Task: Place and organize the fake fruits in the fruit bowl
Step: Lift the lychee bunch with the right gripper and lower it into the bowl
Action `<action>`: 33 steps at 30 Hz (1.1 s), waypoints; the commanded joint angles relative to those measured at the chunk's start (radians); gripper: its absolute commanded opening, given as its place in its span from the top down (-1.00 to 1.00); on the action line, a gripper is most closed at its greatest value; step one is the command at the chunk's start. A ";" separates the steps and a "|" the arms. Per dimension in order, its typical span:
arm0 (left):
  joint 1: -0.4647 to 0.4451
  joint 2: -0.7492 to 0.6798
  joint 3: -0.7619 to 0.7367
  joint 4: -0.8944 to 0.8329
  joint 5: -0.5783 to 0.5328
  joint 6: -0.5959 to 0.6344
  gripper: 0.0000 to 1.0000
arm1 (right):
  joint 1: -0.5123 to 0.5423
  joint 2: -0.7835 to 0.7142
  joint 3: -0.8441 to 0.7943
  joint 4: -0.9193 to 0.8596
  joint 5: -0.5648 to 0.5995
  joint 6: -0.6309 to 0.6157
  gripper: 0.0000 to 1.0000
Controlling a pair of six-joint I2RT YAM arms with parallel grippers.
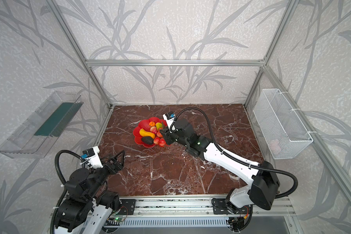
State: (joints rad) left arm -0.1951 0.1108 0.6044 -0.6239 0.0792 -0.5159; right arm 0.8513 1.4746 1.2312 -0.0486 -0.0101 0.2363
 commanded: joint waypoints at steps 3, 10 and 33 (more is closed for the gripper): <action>0.005 -0.014 -0.007 0.000 -0.011 -0.002 -0.82 | -0.030 0.130 0.138 -0.065 -0.045 -0.078 1.00; 0.006 -0.016 -0.008 0.001 -0.010 -0.002 -0.82 | -0.046 0.319 0.287 -0.079 -0.074 -0.103 1.00; 0.008 0.064 -0.120 0.278 -0.100 -0.046 -0.82 | -0.097 0.918 1.146 -0.534 -0.179 -0.127 -0.65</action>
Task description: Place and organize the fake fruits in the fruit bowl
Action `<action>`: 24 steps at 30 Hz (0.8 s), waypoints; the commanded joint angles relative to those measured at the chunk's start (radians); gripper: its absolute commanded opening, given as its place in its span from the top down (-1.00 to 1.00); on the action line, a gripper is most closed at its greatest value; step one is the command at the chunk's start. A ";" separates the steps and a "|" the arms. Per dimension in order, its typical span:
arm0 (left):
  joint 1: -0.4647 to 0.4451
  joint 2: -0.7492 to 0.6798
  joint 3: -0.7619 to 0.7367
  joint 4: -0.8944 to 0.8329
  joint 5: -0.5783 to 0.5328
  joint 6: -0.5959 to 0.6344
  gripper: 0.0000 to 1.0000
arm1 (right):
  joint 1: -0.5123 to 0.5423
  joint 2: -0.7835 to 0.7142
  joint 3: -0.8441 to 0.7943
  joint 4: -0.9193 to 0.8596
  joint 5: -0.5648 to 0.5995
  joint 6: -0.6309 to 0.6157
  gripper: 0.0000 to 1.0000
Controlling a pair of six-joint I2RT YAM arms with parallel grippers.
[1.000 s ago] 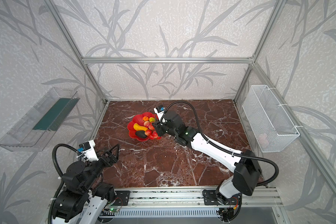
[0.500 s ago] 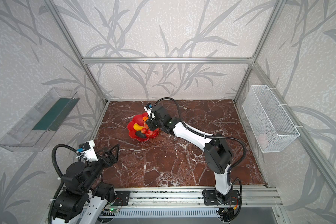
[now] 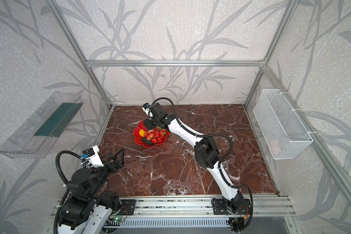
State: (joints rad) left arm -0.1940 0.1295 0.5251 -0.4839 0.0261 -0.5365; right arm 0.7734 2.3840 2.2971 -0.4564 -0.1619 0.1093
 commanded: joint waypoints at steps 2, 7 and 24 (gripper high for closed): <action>0.006 0.091 -0.088 0.238 -0.088 -0.019 -0.82 | -0.025 -0.029 0.062 -0.130 -0.015 -0.011 -1.00; 0.007 0.248 -0.163 0.429 -0.287 0.151 -0.82 | -0.058 -0.298 -0.250 -0.032 0.005 -0.010 -0.98; 0.178 1.033 -0.346 1.356 -0.349 0.453 -0.99 | -0.528 -1.274 -1.651 0.601 0.207 -0.149 -0.98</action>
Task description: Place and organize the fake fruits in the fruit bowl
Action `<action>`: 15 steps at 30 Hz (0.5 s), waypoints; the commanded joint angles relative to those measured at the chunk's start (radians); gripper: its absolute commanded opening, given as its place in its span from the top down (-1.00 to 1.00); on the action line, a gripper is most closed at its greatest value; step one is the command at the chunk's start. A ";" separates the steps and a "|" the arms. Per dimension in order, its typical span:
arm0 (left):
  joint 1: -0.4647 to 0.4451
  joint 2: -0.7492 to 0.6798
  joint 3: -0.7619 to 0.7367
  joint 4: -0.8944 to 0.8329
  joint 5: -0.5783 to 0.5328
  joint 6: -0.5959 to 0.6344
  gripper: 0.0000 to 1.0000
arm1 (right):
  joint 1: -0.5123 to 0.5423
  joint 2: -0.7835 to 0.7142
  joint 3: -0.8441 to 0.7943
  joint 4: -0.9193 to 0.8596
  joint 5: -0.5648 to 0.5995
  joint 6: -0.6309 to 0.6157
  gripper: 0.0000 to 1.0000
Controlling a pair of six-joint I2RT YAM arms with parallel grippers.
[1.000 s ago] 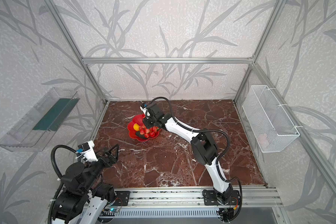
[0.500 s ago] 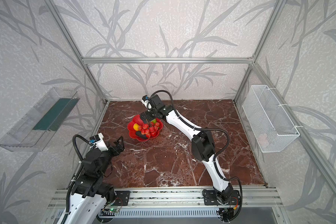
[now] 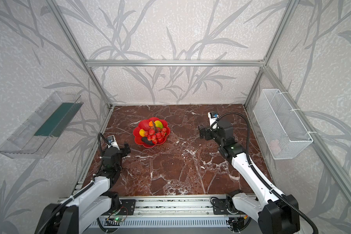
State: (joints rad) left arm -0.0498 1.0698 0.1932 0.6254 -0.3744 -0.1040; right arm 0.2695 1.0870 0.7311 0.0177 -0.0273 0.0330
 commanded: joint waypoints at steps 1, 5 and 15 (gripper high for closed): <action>0.044 0.158 -0.013 0.300 0.064 0.021 -0.98 | -0.038 0.036 -0.117 0.166 0.096 -0.077 -0.98; 0.081 0.283 0.032 0.385 0.098 -0.002 -0.98 | -0.071 0.112 -0.238 0.401 0.171 -0.102 -0.98; 0.099 0.460 0.143 0.330 0.165 0.000 -0.98 | -0.117 0.466 -0.367 0.962 0.100 -0.163 -0.98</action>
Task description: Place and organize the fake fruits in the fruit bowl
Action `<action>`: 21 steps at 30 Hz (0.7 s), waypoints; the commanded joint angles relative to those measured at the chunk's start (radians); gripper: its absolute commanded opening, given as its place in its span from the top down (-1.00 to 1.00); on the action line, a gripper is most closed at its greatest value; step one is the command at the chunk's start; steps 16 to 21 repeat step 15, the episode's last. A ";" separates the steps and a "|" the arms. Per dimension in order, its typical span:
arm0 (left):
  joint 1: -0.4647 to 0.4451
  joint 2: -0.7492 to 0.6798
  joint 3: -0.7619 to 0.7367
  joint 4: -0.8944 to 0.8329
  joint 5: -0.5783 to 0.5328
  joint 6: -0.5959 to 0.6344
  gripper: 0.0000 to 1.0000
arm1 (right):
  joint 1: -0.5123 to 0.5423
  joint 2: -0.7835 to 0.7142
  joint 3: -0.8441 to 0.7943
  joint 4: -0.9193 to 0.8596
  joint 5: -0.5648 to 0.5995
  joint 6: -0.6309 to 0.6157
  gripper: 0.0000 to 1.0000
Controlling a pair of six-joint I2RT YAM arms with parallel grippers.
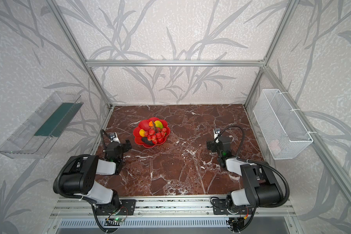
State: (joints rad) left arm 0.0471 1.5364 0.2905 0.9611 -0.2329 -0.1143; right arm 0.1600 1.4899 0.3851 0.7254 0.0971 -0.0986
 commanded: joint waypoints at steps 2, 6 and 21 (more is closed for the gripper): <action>-0.005 0.036 0.033 0.097 0.012 0.035 -0.98 | -0.024 0.073 -0.027 0.262 -0.031 -0.008 -0.98; -0.006 0.024 0.050 0.041 0.022 0.035 -0.98 | -0.028 0.100 -0.052 0.338 -0.031 -0.002 -0.98; -0.009 0.028 0.072 0.009 0.084 0.064 -0.98 | -0.028 0.102 -0.055 0.346 -0.029 0.000 -0.98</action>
